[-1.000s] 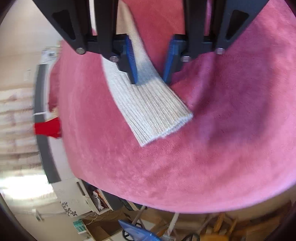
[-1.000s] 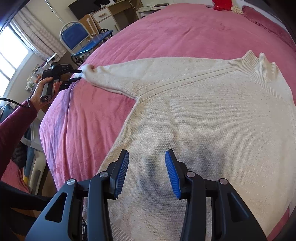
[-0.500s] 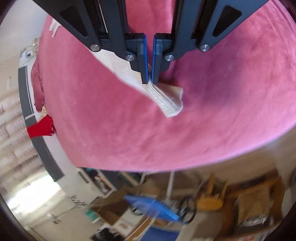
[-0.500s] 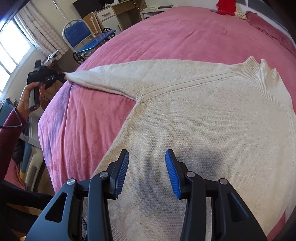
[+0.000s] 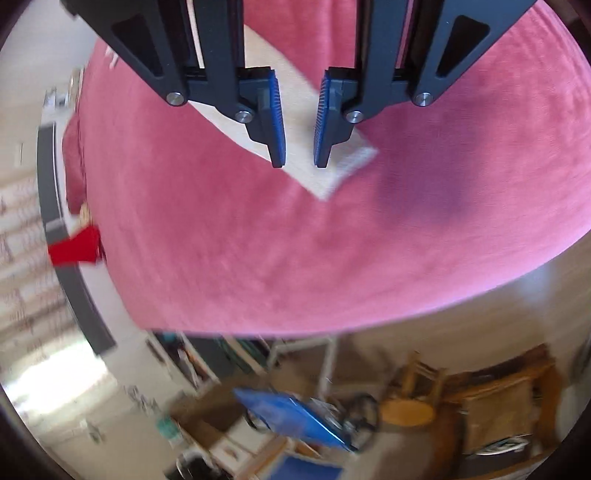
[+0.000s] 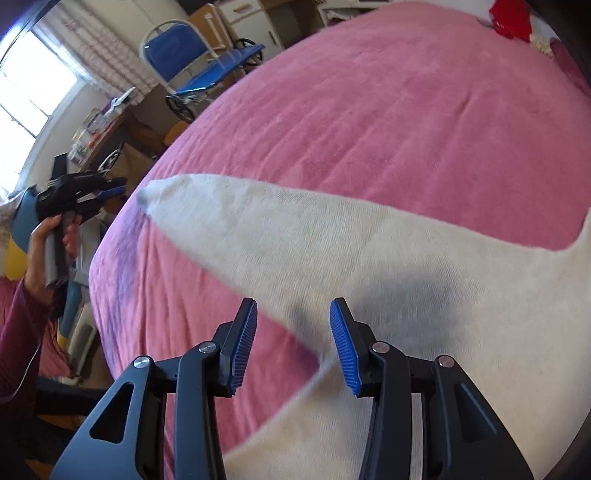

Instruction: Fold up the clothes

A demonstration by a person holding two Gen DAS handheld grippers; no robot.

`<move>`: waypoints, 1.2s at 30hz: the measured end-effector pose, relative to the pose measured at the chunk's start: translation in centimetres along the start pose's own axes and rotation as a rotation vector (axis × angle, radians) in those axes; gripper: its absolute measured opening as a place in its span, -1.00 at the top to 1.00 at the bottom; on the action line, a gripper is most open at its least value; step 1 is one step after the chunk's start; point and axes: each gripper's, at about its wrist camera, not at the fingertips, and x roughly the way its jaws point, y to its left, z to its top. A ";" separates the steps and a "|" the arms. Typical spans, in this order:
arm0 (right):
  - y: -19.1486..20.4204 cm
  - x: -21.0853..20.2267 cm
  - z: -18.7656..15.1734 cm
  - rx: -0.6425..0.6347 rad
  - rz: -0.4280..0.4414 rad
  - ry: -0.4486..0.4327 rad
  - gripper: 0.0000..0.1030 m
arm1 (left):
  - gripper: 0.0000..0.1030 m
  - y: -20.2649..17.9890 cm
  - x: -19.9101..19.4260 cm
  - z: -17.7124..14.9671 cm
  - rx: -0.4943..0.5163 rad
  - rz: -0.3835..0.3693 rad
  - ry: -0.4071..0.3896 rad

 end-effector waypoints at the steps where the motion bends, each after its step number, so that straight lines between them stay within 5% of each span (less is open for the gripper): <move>1: -0.2 0.9 0.9 0.011 0.000 0.018 0.14 | 0.70 -1.1 1.4 0.0 0.020 0.016 0.042; 7: -0.5 5.4 3.1 0.018 -0.086 0.096 0.14 | 0.70 -2.9 7.1 0.0 0.069 0.139 0.130; 13: -2.6 7.7 5.4 0.040 -0.258 0.050 0.14 | 0.70 -3.7 6.3 2.1 0.146 0.332 -0.082; 16: -3.1 6.0 5.5 0.054 -0.268 -0.023 0.14 | 0.70 -4.5 3.5 0.0 0.126 0.184 -0.157; 20: -3.7 2.3 3.5 0.070 -0.114 -0.060 0.14 | 0.69 -7.9 2.3 -5.9 0.320 0.014 -0.093; 22: -4.4 2.4 2.4 0.082 -0.083 -0.005 0.14 | 0.68 -9.6 3.7 -8.7 0.413 0.024 -0.024; 24: -5.5 3.6 2.0 0.116 -0.127 0.020 0.14 | 0.68 -10.4 6.1 -9.9 0.449 0.112 0.014; 30: -8.3 4.4 2.4 0.209 -0.206 -0.045 0.14 | 0.71 -10.1 6.0 -7.8 0.354 0.234 -0.041; 33: -9.0 1.0 0.0 0.216 -0.177 -0.096 0.14 | 0.71 -10.8 2.7 -8.0 0.337 0.143 -0.093; 36: -11.2 -3.1 -4.2 0.229 -0.162 -0.130 0.14 | 0.68 -13.3 0.1 -11.8 0.433 0.014 -0.119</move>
